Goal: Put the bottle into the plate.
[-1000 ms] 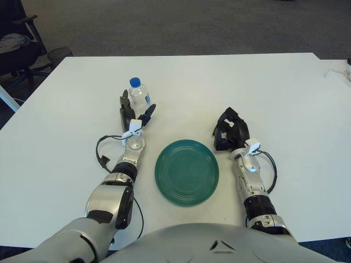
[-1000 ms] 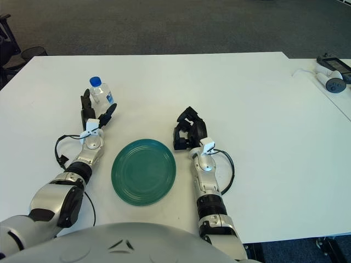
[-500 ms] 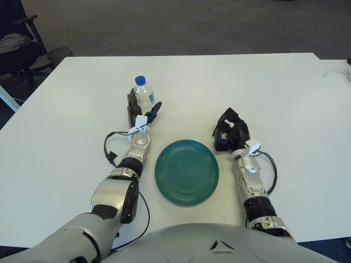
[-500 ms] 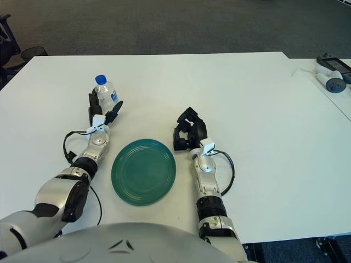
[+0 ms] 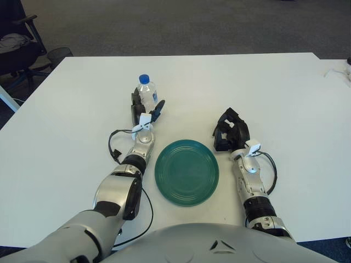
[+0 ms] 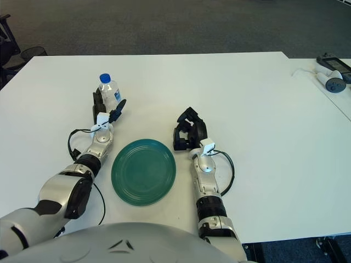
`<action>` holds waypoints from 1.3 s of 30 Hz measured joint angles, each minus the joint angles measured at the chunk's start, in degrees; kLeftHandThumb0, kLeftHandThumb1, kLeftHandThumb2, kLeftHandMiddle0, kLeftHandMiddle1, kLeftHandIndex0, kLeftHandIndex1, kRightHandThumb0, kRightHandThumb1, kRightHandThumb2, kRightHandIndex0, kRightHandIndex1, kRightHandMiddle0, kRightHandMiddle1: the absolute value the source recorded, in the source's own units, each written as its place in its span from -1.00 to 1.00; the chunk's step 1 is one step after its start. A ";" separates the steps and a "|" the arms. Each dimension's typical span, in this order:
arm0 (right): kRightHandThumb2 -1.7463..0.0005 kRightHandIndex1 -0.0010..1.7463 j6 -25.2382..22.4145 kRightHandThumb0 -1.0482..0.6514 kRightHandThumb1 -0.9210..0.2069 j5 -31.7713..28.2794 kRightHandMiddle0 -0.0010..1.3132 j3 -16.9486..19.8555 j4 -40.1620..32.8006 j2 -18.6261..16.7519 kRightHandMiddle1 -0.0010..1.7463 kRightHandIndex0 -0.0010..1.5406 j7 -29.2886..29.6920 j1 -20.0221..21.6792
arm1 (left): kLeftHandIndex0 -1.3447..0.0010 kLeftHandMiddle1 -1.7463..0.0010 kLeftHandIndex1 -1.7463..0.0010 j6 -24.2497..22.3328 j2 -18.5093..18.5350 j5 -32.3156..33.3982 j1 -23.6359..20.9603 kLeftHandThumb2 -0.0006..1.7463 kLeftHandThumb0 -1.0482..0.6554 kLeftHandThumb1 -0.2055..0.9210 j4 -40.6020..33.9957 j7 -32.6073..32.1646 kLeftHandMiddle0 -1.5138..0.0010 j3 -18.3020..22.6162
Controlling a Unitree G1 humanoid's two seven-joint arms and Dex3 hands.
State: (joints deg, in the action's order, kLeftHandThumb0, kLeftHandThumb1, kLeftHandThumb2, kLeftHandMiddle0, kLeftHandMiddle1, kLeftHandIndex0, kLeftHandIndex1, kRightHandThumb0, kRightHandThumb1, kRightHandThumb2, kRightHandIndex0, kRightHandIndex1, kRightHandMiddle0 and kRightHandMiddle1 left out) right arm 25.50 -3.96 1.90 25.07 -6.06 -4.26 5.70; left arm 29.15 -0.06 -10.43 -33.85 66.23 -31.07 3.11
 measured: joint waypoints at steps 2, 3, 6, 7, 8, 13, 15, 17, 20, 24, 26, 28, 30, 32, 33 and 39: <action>-0.85 0.90 0.00 0.23 0.57 0.00 -0.09 0.03 0.00 -0.01 1.00 0.10 0.00 0.00 | 1.00 0.33 0.39 -0.17 -0.06 0.02 -0.28 -0.83 -1.00 1.00 0.32 -0.37 1.00 0.07; -0.85 0.90 0.03 0.23 0.57 0.00 -0.09 0.05 0.01 -0.02 1.00 0.10 0.00 0.00 | 1.00 0.32 0.38 -0.33 -0.07 0.08 -0.48 -0.83 -1.00 1.00 0.55 -0.56 1.00 0.15; -0.84 0.89 0.27 0.23 0.57 0.01 -0.09 0.10 0.06 -0.06 1.00 0.10 0.01 0.01 | 1.00 0.29 0.33 -0.83 -0.08 0.32 -1.14 -0.84 -1.00 1.00 1.21 -0.86 1.00 0.41; -0.84 0.89 0.40 0.23 0.57 0.01 -0.09 0.11 0.06 -0.07 1.00 0.10 0.01 0.01 | 1.00 0.28 0.32 -1.03 -0.08 0.49 -1.37 -0.84 -1.00 1.00 1.42 -0.94 1.00 0.53; -0.84 0.89 0.45 0.23 0.57 0.01 -0.09 0.13 0.07 -0.09 1.00 0.10 0.01 0.02 | 1.00 0.27 0.31 -1.16 -0.08 0.63 -1.52 -0.85 -1.00 1.00 1.56 -1.01 1.00 0.63; -0.84 0.88 0.47 0.23 0.57 0.00 -0.09 0.19 0.20 -0.14 1.00 0.12 0.02 0.05 | 1.00 0.22 0.27 -1.54 -0.07 0.91 -1.97 -0.87 -1.00 1.00 1.98 -1.72 1.00 1.03; -0.84 0.87 0.54 0.23 0.58 0.01 -0.08 0.22 0.35 -0.17 1.00 0.12 0.07 0.07 | 1.00 0.21 0.25 -1.95 -0.06 0.91 -2.16 -0.87 -1.00 1.00 2.10 -2.06 1.00 1.15; -0.85 0.87 0.66 0.23 0.58 0.01 -0.08 0.25 0.59 -0.21 1.00 0.12 0.14 0.12 | 1.00 0.20 0.23 -2.20 -0.05 0.90 -2.33 -0.87 -1.00 1.00 2.27 -2.38 1.00 1.23; -0.85 0.88 0.87 0.23 0.59 0.01 -0.08 0.27 0.89 -0.25 1.00 0.12 0.20 0.17 | 1.00 0.18 0.23 -2.48 0.00 0.90 -2.73 -0.87 -1.00 1.00 2.67 -2.67 1.00 1.28; -0.86 0.89 1.00 0.23 0.59 0.04 -0.08 0.30 1.12 -0.35 1.00 0.12 0.55 0.21 | 1.00 0.15 0.25 -2.94 0.16 0.89 -3.57 -0.86 -1.00 1.00 3.60 -2.88 0.99 1.32; -0.86 0.89 1.00 0.23 0.59 0.04 -0.08 0.32 1.11 -0.39 1.00 0.12 0.68 0.25 | 1.00 0.14 0.24 -3.40 0.30 0.89 -4.14 -0.86 -1.00 1.00 4.00 -3.01 0.99 1.38; -0.85 0.90 1.00 0.23 0.58 0.02 -0.09 0.33 1.11 -0.44 1.00 0.11 0.71 0.31 | 1.00 0.12 0.22 -3.59 0.43 0.89 -4.54 -0.87 -1.00 1.00 4.21 -3.33 0.99 1.44; -0.85 0.91 1.00 0.23 0.57 0.02 -0.09 0.36 1.14 -0.48 1.00 0.10 0.71 0.34 | 1.00 0.11 0.20 -3.74 0.52 0.91 -4.97 -0.87 -1.00 1.00 4.35 -3.63 1.00 1.58; -0.85 0.91 1.03 0.23 0.57 0.01 -0.10 0.39 1.21 -0.50 1.00 0.09 0.70 0.35 | 1.00 0.11 0.17 -3.81 0.60 0.92 -5.39 -0.88 -1.00 1.00 4.45 -3.77 1.00 1.73; -0.84 0.92 1.06 0.23 0.55 -0.01 -0.10 0.41 1.25 -0.50 1.00 0.09 0.68 0.36 | 1.00 0.10 0.15 -3.85 0.63 0.95 -5.57 -0.89 -1.00 1.00 4.50 -3.81 1.00 1.81; -0.83 0.92 1.60 0.23 0.53 -0.11 -0.11 0.49 1.64 -0.53 1.00 0.08 0.23 0.42 | 1.00 0.10 0.11 -3.90 0.75 1.01 -6.46 -0.90 -1.00 1.00 4.74 -3.90 1.00 2.28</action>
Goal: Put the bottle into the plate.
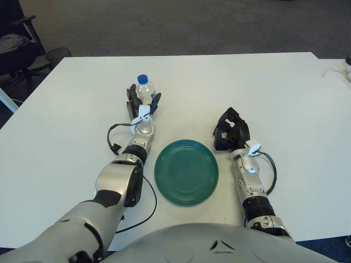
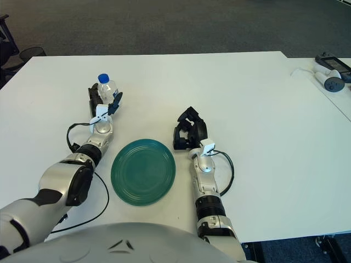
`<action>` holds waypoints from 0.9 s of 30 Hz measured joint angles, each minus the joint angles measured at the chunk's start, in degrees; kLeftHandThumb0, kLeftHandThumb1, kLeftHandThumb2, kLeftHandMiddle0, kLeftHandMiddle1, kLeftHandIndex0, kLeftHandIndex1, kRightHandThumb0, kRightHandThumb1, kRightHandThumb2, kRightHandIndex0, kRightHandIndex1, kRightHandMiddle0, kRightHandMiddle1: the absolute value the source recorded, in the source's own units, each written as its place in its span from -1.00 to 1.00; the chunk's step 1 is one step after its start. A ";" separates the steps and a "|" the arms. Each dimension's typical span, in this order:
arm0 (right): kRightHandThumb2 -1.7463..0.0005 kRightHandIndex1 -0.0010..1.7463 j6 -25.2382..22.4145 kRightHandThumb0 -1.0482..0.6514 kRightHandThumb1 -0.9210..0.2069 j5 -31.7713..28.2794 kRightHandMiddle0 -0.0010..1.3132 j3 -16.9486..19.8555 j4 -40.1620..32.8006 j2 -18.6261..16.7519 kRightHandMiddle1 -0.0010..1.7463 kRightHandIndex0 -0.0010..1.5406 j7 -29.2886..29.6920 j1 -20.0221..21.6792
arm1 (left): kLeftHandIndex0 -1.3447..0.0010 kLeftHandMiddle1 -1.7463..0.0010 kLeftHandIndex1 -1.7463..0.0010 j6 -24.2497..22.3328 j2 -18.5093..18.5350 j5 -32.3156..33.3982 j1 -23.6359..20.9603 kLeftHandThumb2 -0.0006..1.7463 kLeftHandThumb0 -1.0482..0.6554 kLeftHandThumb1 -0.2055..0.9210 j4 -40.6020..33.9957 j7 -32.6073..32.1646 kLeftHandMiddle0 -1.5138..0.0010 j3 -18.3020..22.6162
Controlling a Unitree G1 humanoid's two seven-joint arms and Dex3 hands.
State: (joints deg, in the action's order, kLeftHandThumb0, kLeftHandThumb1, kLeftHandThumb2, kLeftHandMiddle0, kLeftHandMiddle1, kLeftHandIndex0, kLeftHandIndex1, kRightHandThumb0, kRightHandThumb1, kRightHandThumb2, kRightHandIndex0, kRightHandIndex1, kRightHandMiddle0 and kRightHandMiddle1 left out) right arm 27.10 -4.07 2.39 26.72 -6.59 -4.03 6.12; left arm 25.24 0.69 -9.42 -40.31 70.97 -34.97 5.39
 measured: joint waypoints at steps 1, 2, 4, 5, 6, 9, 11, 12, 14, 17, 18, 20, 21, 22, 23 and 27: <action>-0.83 0.92 0.02 0.23 0.53 0.00 -0.12 0.01 0.06 0.00 1.00 0.08 -0.07 0.02 | 1.00 0.10 0.11 0.00 0.01 0.00 -0.09 -0.90 -1.00 1.00 0.04 0.00 1.00 0.06; -0.83 0.91 0.06 0.23 0.53 0.00 -0.12 0.02 0.11 0.00 1.00 0.08 -0.10 0.03 | 1.00 0.10 0.10 -0.01 0.03 0.00 -0.15 -0.90 -1.00 1.00 0.07 0.00 1.00 0.11; -0.83 0.91 0.18 0.23 0.53 0.00 -0.12 0.05 0.20 0.00 1.00 0.08 -0.10 0.05 | 1.00 0.09 0.09 -0.04 0.05 0.00 -0.25 -0.90 -1.00 1.00 0.15 0.00 1.00 0.15; -0.83 0.91 0.26 0.23 0.53 0.00 -0.12 0.05 0.25 -0.01 1.00 0.08 -0.10 0.06 | 1.00 0.09 0.09 -0.09 0.06 -0.01 -0.29 -0.90 -1.00 1.00 0.20 0.00 1.00 0.16; -0.82 0.91 0.34 0.23 0.53 0.00 -0.12 0.06 0.31 -0.01 1.00 0.08 -0.10 0.07 | 1.00 0.09 0.08 -0.14 0.08 -0.02 -0.32 -0.90 -1.00 1.00 0.27 0.00 1.00 0.17; -0.82 0.91 0.54 0.23 0.53 0.00 -0.12 0.07 0.45 -0.02 1.00 0.08 -0.10 0.12 | 1.00 0.09 0.06 -0.38 0.17 -0.02 -0.45 -0.91 -1.00 1.00 0.54 0.00 1.00 0.18; -0.82 0.91 0.71 0.23 0.53 -0.02 -0.12 0.10 0.58 -0.02 1.00 0.07 -0.10 0.17 | 1.00 0.09 0.05 -0.54 0.25 -0.02 -0.57 -0.91 -1.00 1.00 0.76 0.01 1.00 0.20; -0.82 0.91 0.82 0.23 0.53 -0.05 -0.12 0.11 0.67 -0.02 1.00 0.07 -0.10 0.22 | 1.00 0.09 0.03 -0.65 0.29 -0.02 -0.61 -0.92 -1.00 1.00 0.82 0.02 1.00 0.22; -0.82 0.91 1.02 0.23 0.53 -0.12 -0.12 0.13 0.89 -0.02 1.00 0.07 -0.12 0.34 | 1.00 0.08 0.01 -0.94 0.40 -0.01 -0.78 -0.93 -1.00 1.00 0.99 0.10 1.00 0.23; -0.82 0.92 1.13 0.23 0.52 -0.25 -0.12 0.15 1.18 -0.02 1.00 0.07 -0.12 0.58 | 1.00 0.08 -0.01 -1.14 0.60 -0.02 -1.06 -0.94 -1.00 1.00 1.16 0.40 1.00 0.24; -0.82 0.92 1.17 0.23 0.52 -0.32 -0.12 0.16 1.25 -0.02 1.00 0.07 -0.12 0.64 | 1.00 0.07 -0.03 -1.16 0.67 -0.02 -1.15 -0.94 -1.00 1.00 1.20 0.51 1.00 0.22; -0.82 0.92 1.23 0.23 0.52 -0.48 -0.13 0.18 1.43 -0.02 1.00 0.07 -0.12 0.78 | 1.00 0.06 -0.03 -1.18 0.83 -0.03 -1.35 -0.94 -1.00 1.00 1.28 0.64 1.00 0.19; -0.82 0.92 1.23 0.23 0.52 -0.56 -0.13 0.20 1.48 -0.02 1.00 0.07 -0.13 0.85 | 1.00 0.06 -0.03 -1.18 0.90 -0.06 -1.43 -0.94 -1.00 1.00 1.31 0.67 1.00 0.12; -0.81 0.92 1.23 0.23 0.51 -0.71 -0.13 0.22 1.59 -0.02 1.00 0.07 -0.16 0.93 | 1.00 0.06 -0.03 -1.18 1.00 -0.10 -1.54 -0.94 -1.00 1.00 1.35 0.69 1.00 0.03; -0.81 0.92 1.23 0.23 0.51 -0.84 -0.13 0.25 1.65 -0.01 1.00 0.07 -0.19 1.01 | 1.00 0.06 -0.03 -1.18 1.10 -0.13 -1.63 -0.93 -1.00 1.00 1.40 0.71 1.00 -0.08; -0.81 0.92 1.22 0.23 0.51 -1.08 -0.13 0.29 1.76 -0.01 1.00 0.06 -0.22 1.20 | 1.00 0.06 -0.03 -1.17 1.51 -0.34 -1.94 -0.92 -1.00 1.00 1.56 0.89 1.00 -0.62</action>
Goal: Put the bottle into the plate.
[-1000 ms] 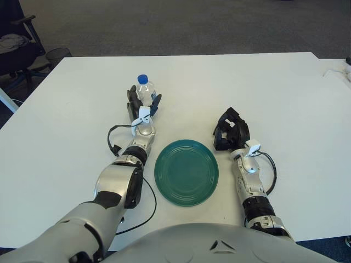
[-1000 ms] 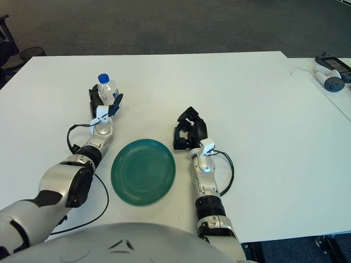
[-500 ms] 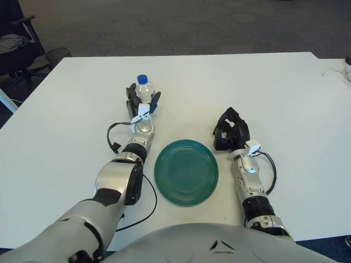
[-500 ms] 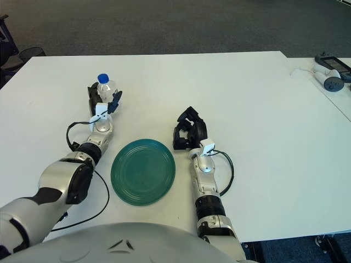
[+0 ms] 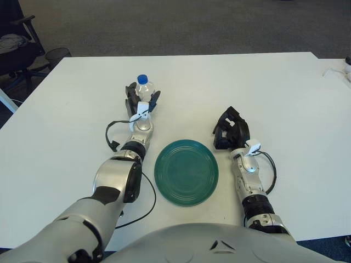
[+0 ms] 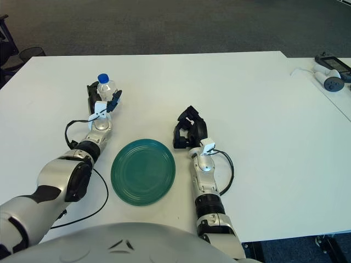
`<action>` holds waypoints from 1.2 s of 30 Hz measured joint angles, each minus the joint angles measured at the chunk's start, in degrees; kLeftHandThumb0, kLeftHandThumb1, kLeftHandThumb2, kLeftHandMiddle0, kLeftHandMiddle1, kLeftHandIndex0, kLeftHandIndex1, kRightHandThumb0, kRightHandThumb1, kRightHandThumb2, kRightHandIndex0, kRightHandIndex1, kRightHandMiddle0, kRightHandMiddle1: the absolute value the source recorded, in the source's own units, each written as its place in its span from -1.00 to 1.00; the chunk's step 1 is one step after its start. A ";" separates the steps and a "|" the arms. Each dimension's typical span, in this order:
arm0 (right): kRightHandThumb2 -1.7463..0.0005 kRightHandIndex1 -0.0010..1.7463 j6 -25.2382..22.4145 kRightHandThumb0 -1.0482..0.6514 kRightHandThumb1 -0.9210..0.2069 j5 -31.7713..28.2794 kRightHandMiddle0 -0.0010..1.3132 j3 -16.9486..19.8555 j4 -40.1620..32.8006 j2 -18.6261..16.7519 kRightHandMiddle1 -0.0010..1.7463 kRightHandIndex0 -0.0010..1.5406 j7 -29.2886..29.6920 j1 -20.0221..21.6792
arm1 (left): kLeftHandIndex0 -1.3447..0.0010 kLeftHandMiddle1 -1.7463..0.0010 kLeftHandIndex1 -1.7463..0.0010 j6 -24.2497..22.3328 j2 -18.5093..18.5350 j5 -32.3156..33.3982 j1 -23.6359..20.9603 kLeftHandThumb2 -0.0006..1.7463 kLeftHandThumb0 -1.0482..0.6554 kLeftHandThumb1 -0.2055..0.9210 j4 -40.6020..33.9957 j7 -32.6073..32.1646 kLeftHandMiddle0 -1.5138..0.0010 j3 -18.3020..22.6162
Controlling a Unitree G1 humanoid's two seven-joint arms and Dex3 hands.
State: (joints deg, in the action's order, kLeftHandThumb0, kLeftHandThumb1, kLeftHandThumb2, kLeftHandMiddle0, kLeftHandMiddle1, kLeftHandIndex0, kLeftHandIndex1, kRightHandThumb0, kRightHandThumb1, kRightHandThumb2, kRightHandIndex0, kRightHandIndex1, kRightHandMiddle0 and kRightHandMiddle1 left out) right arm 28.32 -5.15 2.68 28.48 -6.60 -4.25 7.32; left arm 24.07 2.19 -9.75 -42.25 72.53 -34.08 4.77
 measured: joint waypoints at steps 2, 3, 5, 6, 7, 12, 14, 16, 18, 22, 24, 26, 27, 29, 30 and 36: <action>-0.80 0.91 -0.01 0.23 0.50 -0.02 -0.14 0.00 0.05 0.00 1.00 0.07 0.00 0.02 | 1.00 0.07 -0.03 0.03 0.19 -0.11 -0.10 -0.92 -1.00 1.00 0.08 0.16 1.00 -0.39; -0.80 0.90 -0.01 0.23 0.51 -0.02 -0.14 0.00 0.09 0.00 1.00 0.07 0.01 0.02 | 1.00 0.07 -0.02 0.07 0.27 -0.19 -0.11 -0.91 -1.00 1.00 0.11 0.26 1.00 -0.54; -0.81 0.90 -0.01 0.23 0.51 -0.01 -0.13 0.00 0.18 0.00 1.00 0.08 0.02 0.02 | 1.00 0.07 -0.01 0.17 0.37 -0.38 -0.12 -0.91 -1.00 1.00 0.18 0.41 1.00 -0.83; -0.81 0.89 -0.02 0.23 0.52 -0.01 -0.12 0.00 0.17 0.00 1.00 0.08 0.06 0.02 | 1.00 0.09 0.00 0.17 0.41 -0.44 -0.12 -0.91 -1.00 1.00 0.22 0.51 1.00 -0.96; -0.82 0.89 -0.04 0.23 0.53 0.00 -0.12 0.00 0.13 0.00 1.00 0.09 0.15 0.02 | 1.00 0.09 0.01 0.18 0.46 -0.47 -0.12 -0.91 -1.00 1.00 0.26 0.70 1.00 -1.07; -0.82 0.90 -0.16 0.23 0.54 -0.01 -0.11 -0.03 -0.06 0.00 1.00 0.09 0.42 0.03 | 1.00 0.12 0.02 0.20 0.54 -0.50 -0.12 -0.91 -1.00 1.00 0.55 1.37 1.00 -1.33; -0.83 0.90 -0.24 0.23 0.54 -0.01 -0.11 -0.03 -0.07 0.00 1.00 0.09 0.41 0.03 | 1.00 0.12 0.02 0.21 0.55 -0.50 -0.12 -0.91 -1.00 1.00 0.72 1.56 1.00 -1.42; -0.82 0.91 -0.25 0.23 0.53 -0.02 -0.12 -0.03 -0.06 0.00 1.00 0.08 0.41 0.03 | 1.00 0.10 0.01 0.22 0.56 -0.50 -0.12 -0.91 -1.00 1.00 0.89 1.79 1.00 -1.52; -0.82 0.91 -0.25 0.23 0.53 -0.02 -0.12 -0.04 -0.03 0.00 1.00 0.08 0.41 0.04 | 1.00 0.09 0.02 0.22 0.60 -0.50 -0.12 -0.91 -1.00 1.00 1.05 2.12 0.99 -1.62; -0.81 0.91 -0.22 0.23 0.52 -0.03 -0.13 -0.03 0.05 0.00 1.00 0.07 0.40 0.04 | 1.00 0.02 0.00 0.22 0.72 -0.64 -0.12 -0.91 -0.97 1.00 1.42 2.52 0.91 -1.93; -0.81 0.91 -0.18 0.23 0.51 -0.03 -0.13 -0.03 0.14 0.00 1.00 0.07 0.40 0.04 | 1.00 -0.03 -0.07 0.11 0.92 -1.38 -0.12 -0.92 -0.93 1.00 1.72 2.47 0.85 -2.61; -0.81 0.91 -0.14 0.23 0.51 -0.03 -0.13 -0.03 0.18 0.00 1.00 0.07 0.40 0.04 | 1.00 -0.09 -0.21 -0.09 1.12 -2.20 -0.12 -0.93 -0.88 0.99 1.91 2.40 0.78 -3.22; -0.81 0.91 -0.14 0.23 0.51 -0.03 -0.13 -0.03 0.19 0.00 1.00 0.07 0.41 0.04 | 1.00 -0.13 -0.29 -0.19 1.20 -2.50 -0.12 -0.94 -0.86 0.98 1.99 2.39 0.75 -3.56; -0.81 0.91 -0.15 0.23 0.51 -0.03 -0.13 -0.03 0.19 0.00 1.00 0.07 0.42 0.04 | 1.00 -0.19 -0.41 -0.26 1.32 -3.08 -0.12 -0.95 -0.82 0.97 2.15 2.39 0.72 -4.08; -0.81 0.91 -0.16 0.23 0.52 -0.03 -0.12 -0.03 0.17 0.00 1.00 0.07 0.44 0.04 | 1.00 -0.26 -0.51 -0.26 1.37 -3.33 -0.12 -0.95 -0.79 0.96 2.23 2.41 0.69 -4.36; -0.83 0.90 -0.30 0.23 0.55 -0.01 -0.10 -0.07 -0.06 0.00 1.00 0.09 0.87 0.04 | 0.99 -0.55 -0.78 -0.25 1.56 -4.14 -0.11 -0.96 -0.66 0.94 2.47 3.66 0.64 -5.03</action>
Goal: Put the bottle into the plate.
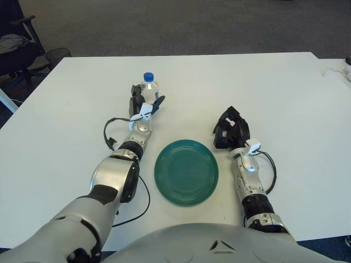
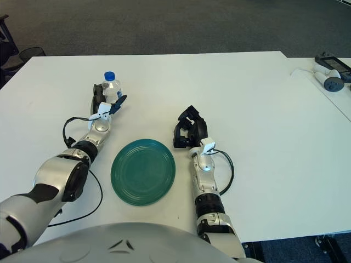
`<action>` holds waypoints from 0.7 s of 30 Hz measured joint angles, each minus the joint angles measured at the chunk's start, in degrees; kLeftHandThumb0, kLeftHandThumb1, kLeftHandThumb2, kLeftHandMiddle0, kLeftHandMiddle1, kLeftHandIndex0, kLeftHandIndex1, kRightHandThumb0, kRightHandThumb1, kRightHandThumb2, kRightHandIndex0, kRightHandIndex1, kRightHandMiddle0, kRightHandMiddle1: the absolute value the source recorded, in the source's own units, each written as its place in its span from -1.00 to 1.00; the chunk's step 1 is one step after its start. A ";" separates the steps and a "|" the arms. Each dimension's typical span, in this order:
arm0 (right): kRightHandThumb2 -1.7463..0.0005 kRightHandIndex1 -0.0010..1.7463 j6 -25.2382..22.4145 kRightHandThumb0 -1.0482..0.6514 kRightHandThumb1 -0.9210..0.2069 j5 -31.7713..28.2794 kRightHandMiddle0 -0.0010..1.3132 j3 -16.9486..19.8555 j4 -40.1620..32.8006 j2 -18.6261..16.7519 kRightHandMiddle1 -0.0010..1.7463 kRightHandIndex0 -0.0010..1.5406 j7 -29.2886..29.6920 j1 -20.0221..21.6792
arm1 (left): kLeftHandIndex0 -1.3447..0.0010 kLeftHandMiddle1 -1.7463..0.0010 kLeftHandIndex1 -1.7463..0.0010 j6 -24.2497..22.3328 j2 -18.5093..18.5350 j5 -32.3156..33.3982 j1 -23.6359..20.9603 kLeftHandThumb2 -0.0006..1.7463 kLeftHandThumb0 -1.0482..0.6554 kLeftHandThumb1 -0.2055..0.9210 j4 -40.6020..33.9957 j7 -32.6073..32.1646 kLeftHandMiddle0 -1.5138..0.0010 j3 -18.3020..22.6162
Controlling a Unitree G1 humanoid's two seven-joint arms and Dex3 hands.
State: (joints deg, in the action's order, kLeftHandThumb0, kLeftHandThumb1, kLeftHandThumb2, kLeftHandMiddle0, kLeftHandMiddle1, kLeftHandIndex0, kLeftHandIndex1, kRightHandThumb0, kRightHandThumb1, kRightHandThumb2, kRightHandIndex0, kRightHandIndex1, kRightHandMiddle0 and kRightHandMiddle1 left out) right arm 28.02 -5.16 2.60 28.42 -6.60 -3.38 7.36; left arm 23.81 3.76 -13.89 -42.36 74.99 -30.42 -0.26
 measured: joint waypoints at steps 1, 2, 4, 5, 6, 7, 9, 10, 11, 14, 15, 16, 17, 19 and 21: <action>-0.83 0.90 -0.01 0.23 0.55 0.00 -0.10 -0.01 0.00 0.00 1.00 0.09 0.06 0.00 | 0.99 -0.59 -0.81 0.00 0.02 -0.04 0.00 -0.96 -0.65 0.93 0.02 0.37 0.64 -0.03; -0.84 0.90 -0.02 0.23 0.55 0.00 -0.10 -0.01 0.01 0.00 1.00 0.09 0.09 0.00 | 0.99 -0.62 -0.82 0.00 0.04 -0.05 0.00 -0.96 -0.64 0.93 0.04 0.74 0.64 -0.07; -0.84 0.91 -0.03 0.23 0.55 0.00 -0.10 -0.02 0.01 0.00 1.00 0.09 0.11 0.00 | 0.98 -0.70 -0.86 0.01 0.07 -0.10 0.00 -0.96 -0.61 0.93 0.07 1.43 0.62 -0.21; -0.84 0.91 -0.03 0.23 0.55 0.00 -0.10 -0.02 0.02 0.00 1.00 0.09 0.11 0.01 | 0.97 -0.72 -0.87 0.02 0.07 -0.12 0.00 -0.96 -0.60 0.93 0.08 1.67 0.62 -0.30; -0.84 0.91 -0.02 0.23 0.55 0.00 -0.10 -0.02 0.03 0.00 1.00 0.09 0.11 0.01 | 0.97 -0.74 -0.87 0.02 0.09 -0.16 0.01 -0.96 -0.60 0.92 0.09 1.89 0.62 -0.41; -0.84 0.91 -0.03 0.23 0.55 0.00 -0.10 -0.02 0.03 0.00 1.00 0.09 0.11 0.01 | 0.97 -0.76 -0.88 0.03 0.10 -0.18 0.01 -0.96 -0.59 0.92 0.09 1.97 0.62 -0.49; -0.84 0.91 -0.02 0.23 0.55 0.00 -0.10 -0.03 0.04 -0.01 1.00 0.09 0.11 0.01 | 0.96 -0.82 -0.90 0.12 0.13 -0.24 0.01 -0.96 -0.57 0.91 0.09 2.10 0.60 -0.66; -0.83 0.91 -0.01 0.23 0.55 0.00 -0.10 -0.02 0.04 -0.01 1.00 0.09 0.11 0.01 | 0.95 -0.85 -0.91 0.21 0.18 -0.31 0.01 -0.96 -0.56 0.91 0.09 2.15 0.59 -0.80; -0.83 0.91 0.00 0.23 0.55 0.00 -0.10 -0.02 0.04 -0.01 1.00 0.08 0.11 0.01 | 0.95 -0.86 -0.91 0.29 0.23 -0.38 0.01 -0.95 -0.56 0.90 0.10 2.19 0.59 -0.94; -0.83 0.91 0.12 0.23 0.54 -0.01 -0.11 -0.02 0.11 -0.01 1.00 0.08 0.11 0.01 | 0.94 -0.91 -0.92 0.48 0.35 -0.68 0.01 -0.95 -0.54 0.89 0.12 2.22 0.57 -1.23; -0.83 0.91 0.16 0.23 0.54 -0.01 -0.11 -0.02 0.16 -0.01 1.00 0.08 0.11 0.01 | 0.94 -0.92 -0.92 0.50 0.40 -0.73 0.01 -0.95 -0.53 0.88 0.14 2.22 0.57 -1.31; -0.83 0.91 0.23 0.23 0.54 0.00 -0.11 -0.03 0.21 -0.01 1.00 0.08 0.11 0.01 | 0.93 -0.93 -0.92 0.52 0.45 -0.79 0.01 -0.95 -0.53 0.88 0.15 2.22 0.57 -1.40; -0.83 0.91 0.30 0.23 0.53 -0.01 -0.11 -0.03 0.27 -0.01 1.00 0.08 0.11 0.01 | 0.93 -0.93 -0.92 0.54 0.50 -0.82 0.01 -0.95 -0.53 0.88 0.17 2.22 0.57 -1.49; -0.82 0.91 0.47 0.23 0.53 0.00 -0.12 -0.03 0.38 -0.02 1.00 0.08 0.11 0.02 | 0.93 -0.95 -0.92 0.56 0.57 -0.85 0.01 -0.95 -0.52 0.87 0.21 2.21 0.56 -1.64; -0.82 0.91 0.60 0.23 0.53 -0.01 -0.12 -0.03 0.45 -0.02 1.00 0.08 0.10 0.02 | 0.92 -0.97 -0.92 0.56 0.64 -0.86 0.01 -0.95 -0.51 0.87 0.27 2.21 0.54 -1.76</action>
State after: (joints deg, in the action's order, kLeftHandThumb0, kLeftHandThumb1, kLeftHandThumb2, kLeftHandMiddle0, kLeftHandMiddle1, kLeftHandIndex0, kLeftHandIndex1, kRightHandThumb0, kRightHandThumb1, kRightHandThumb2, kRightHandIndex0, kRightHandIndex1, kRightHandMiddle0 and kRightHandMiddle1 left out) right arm 28.62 -5.17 2.57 28.87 -6.62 -3.28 7.39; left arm 24.38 4.39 -14.75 -42.35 75.26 -28.21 -2.02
